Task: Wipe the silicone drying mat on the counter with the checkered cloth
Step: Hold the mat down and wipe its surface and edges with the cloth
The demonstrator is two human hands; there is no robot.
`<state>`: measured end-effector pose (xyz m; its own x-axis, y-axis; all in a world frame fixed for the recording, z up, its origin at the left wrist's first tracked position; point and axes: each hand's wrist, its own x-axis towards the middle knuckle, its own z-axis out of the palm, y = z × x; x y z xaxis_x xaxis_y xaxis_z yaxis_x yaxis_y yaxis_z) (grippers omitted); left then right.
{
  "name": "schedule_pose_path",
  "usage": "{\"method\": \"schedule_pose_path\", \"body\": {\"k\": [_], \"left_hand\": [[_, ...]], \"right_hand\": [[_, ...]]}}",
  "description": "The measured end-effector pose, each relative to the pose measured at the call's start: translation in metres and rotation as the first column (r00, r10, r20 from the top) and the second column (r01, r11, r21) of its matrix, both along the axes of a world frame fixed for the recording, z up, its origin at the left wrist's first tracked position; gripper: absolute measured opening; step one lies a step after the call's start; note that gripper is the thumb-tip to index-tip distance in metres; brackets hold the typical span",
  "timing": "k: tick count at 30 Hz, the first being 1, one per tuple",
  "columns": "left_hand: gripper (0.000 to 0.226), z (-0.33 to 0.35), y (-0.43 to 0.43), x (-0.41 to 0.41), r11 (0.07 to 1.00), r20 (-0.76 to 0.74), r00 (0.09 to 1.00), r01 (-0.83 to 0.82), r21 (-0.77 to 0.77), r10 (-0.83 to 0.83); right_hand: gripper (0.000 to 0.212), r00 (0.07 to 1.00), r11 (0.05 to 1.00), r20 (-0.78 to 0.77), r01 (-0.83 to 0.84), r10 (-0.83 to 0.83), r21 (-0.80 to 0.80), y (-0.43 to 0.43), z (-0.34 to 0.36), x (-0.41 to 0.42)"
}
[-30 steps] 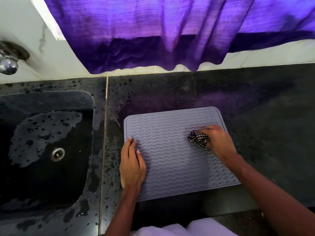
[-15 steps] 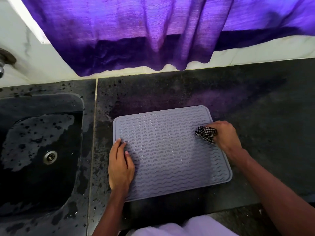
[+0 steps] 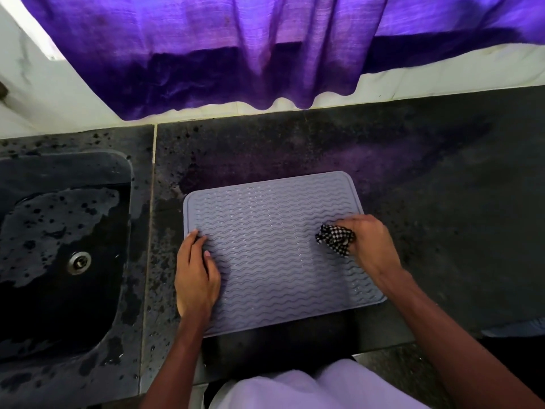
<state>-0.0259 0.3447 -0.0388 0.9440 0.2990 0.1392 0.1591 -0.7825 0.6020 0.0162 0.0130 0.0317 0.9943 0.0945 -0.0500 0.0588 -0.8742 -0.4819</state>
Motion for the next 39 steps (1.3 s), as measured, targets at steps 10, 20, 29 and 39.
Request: {"method": "schedule_pose_path", "body": {"k": [10,20,29,39], "left_hand": [[0.033,0.001,-0.001,-0.001,1.000,0.025,1.000,0.009,0.001,-0.009],[0.034,0.003,-0.001,-0.002,1.000,0.007,1.000,0.005,0.003,-0.005],[0.035,0.004,-0.002,-0.002,1.000,0.017,1.000,-0.001,-0.013,0.001],[0.031,0.009,0.000,-0.001,0.997,0.057,0.998,0.012,-0.075,-0.008]], "right_hand": [[0.031,0.997,0.998,-0.053,-0.056,0.056,0.002,-0.006,0.007,-0.017],[0.023,0.992,0.999,-0.121,-0.039,0.041,0.012,-0.014,0.010,-0.060],[0.049,0.980,0.997,-0.196,-0.036,0.022,-0.065,-0.019,0.002,-0.087],[0.045,0.987,0.997,-0.157,-0.041,0.032,-0.060,-0.005,0.000,-0.095]]}}
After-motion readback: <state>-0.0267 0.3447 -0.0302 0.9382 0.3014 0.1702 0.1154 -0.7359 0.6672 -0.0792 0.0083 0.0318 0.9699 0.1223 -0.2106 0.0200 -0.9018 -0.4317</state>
